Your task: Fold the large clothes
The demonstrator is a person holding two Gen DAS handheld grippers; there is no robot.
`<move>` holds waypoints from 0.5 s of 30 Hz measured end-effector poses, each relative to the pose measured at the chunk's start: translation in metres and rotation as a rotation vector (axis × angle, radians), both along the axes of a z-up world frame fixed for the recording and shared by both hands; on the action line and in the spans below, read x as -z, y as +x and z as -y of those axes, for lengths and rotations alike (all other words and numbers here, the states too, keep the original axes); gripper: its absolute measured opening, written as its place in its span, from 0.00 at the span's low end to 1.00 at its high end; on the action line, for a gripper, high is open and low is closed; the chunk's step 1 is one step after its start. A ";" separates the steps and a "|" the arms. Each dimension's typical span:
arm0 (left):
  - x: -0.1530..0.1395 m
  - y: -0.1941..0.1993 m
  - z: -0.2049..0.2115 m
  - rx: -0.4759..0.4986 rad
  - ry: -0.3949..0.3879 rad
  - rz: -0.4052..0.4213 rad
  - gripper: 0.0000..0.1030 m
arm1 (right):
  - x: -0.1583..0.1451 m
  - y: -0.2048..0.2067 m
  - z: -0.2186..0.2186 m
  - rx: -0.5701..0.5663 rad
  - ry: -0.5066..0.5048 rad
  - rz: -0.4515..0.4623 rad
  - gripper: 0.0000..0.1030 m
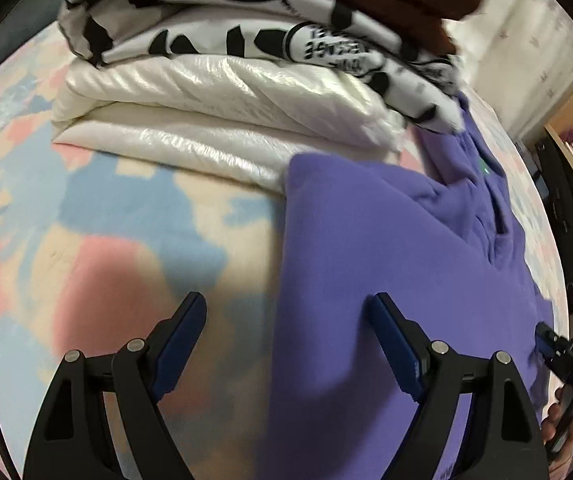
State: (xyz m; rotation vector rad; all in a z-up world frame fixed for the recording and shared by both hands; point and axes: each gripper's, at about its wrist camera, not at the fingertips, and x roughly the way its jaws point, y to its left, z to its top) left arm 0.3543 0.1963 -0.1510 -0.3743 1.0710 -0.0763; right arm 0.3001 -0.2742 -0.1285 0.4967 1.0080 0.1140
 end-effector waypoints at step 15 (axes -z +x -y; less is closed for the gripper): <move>-0.013 0.008 0.040 -0.026 0.169 0.190 0.15 | -0.014 0.012 -0.037 -0.090 -0.202 0.153 0.21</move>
